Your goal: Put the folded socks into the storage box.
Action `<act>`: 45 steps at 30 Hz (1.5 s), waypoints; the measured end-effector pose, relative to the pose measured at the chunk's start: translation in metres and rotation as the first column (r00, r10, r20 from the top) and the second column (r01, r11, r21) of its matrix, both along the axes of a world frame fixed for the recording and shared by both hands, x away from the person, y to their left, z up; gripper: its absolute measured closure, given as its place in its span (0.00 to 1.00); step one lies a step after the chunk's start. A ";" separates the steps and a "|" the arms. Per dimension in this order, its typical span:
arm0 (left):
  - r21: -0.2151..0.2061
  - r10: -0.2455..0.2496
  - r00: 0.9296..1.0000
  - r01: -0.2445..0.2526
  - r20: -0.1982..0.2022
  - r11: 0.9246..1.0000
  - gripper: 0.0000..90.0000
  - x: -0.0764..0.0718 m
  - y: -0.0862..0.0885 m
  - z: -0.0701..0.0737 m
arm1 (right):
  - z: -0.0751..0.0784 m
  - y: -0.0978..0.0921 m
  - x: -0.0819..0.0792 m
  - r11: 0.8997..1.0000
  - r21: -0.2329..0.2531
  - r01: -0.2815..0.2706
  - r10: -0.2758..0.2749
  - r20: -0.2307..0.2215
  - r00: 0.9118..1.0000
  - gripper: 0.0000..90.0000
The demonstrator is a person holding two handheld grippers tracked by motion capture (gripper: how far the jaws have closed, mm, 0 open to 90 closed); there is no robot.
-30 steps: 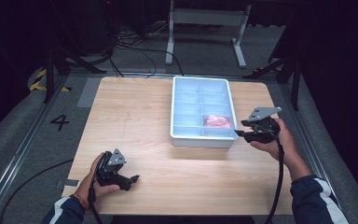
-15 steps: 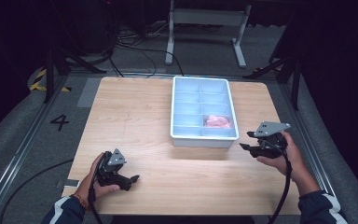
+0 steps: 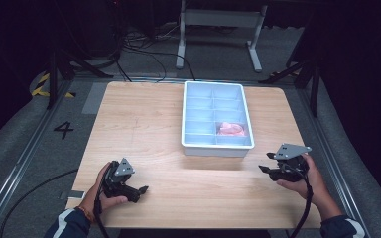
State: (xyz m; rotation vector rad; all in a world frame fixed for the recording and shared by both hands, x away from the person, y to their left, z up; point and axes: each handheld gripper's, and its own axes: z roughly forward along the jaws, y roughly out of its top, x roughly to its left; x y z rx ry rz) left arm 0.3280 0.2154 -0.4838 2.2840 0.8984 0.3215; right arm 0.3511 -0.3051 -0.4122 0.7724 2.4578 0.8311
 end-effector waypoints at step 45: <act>0.004 -0.001 1.000 0.000 0.004 1.000 0.00 0.001 0.000 0.000 | -0.075 -0.088 -0.045 0.947 0.238 0.216 -0.199 -0.090 0.976 0.36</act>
